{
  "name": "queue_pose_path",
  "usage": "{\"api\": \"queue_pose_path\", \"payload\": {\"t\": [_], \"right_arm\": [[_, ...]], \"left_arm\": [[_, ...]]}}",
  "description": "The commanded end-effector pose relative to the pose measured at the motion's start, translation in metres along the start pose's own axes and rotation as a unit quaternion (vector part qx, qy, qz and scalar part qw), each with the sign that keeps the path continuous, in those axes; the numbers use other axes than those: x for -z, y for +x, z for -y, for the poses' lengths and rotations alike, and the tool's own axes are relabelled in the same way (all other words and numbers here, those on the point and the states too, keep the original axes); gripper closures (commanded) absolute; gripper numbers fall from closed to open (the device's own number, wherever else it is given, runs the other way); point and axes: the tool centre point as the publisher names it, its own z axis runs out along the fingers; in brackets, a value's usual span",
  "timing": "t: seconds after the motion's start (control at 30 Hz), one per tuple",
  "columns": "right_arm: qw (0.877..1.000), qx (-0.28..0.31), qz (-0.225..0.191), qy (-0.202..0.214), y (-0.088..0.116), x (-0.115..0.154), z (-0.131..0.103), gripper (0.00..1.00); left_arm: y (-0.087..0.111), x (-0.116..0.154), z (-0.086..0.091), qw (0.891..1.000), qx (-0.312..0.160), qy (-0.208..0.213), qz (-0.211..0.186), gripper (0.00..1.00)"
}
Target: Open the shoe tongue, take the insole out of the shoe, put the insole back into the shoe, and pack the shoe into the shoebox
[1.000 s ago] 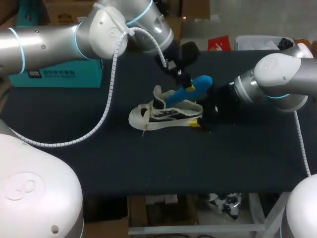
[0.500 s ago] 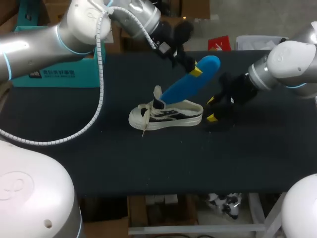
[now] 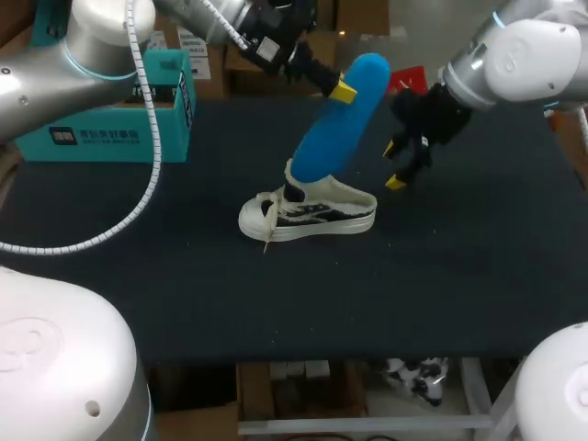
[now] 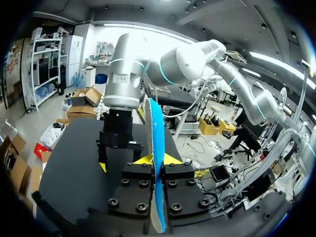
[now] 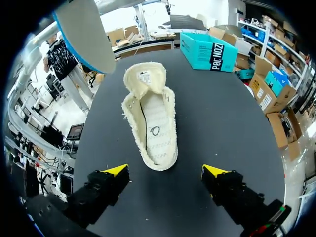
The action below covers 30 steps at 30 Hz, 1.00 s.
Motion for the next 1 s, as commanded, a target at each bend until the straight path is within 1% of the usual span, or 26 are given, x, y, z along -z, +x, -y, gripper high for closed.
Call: {"api": "queue_pose_path", "payload": {"t": [0.03,0.1,0.23,0.3,0.33,0.4,0.47,0.53,0.7,0.8,0.9,1.0], "right_arm": [[0.995,0.003,-0.012,0.104,-0.009,0.002,-0.019,0.00],[0.992,-0.003,-0.009,0.124,-0.010,0.003,-0.024,0.00],[0.989,-0.007,0.002,0.148,-0.010,0.004,-0.033,0.00],[0.987,-0.006,0.005,0.160,-0.007,0.003,-0.039,0.00],[0.986,-0.005,0.006,0.166,-0.006,0.002,-0.042,0.00],[0.984,-0.002,0.008,0.178,-0.003,-0.001,-0.049,0.00],[0.983,0.004,0.009,0.184,-0.001,-0.005,-0.057,0.00],[0.981,0.009,0.009,0.194,0.000,-0.010,-0.064,0.00],[0.977,0.024,0.010,0.214,0.002,-0.025,-0.078,0.00],[0.975,0.031,0.012,0.220,0.001,-0.034,-0.082,0.00],[0.974,0.034,0.013,0.222,-0.002,-0.043,-0.084,0.00],[0.972,0.036,0.012,0.232,-0.005,-0.050,-0.087,0.00]], "left_arm": [[0.016,0.022,-0.007,1.000,0.013,0.005,0.024,1.00],[0.020,0.034,-0.012,0.999,0.027,0.007,0.039,1.00],[0.031,0.059,-0.021,0.997,0.057,0.006,0.055,1.00],[0.038,0.071,-0.027,0.995,0.071,0.002,0.077,1.00],[0.040,0.078,-0.031,0.994,0.074,-0.002,0.078,1.00],[0.046,0.090,-0.040,0.991,0.087,-0.008,0.100,1.00],[0.051,0.104,-0.052,0.988,0.102,-0.015,0.113,1.00],[0.054,0.114,-0.064,0.984,0.116,-0.016,0.135,1.00],[0.056,0.139,-0.096,0.973,0.158,-0.027,0.167,1.00],[0.055,0.151,-0.117,0.966,0.181,-0.032,0.183,1.00],[0.053,0.158,-0.139,0.959,0.204,-0.036,0.193,1.00],[0.050,0.165,-0.156,0.953,0.225,-0.037,0.199,1.00]]}}
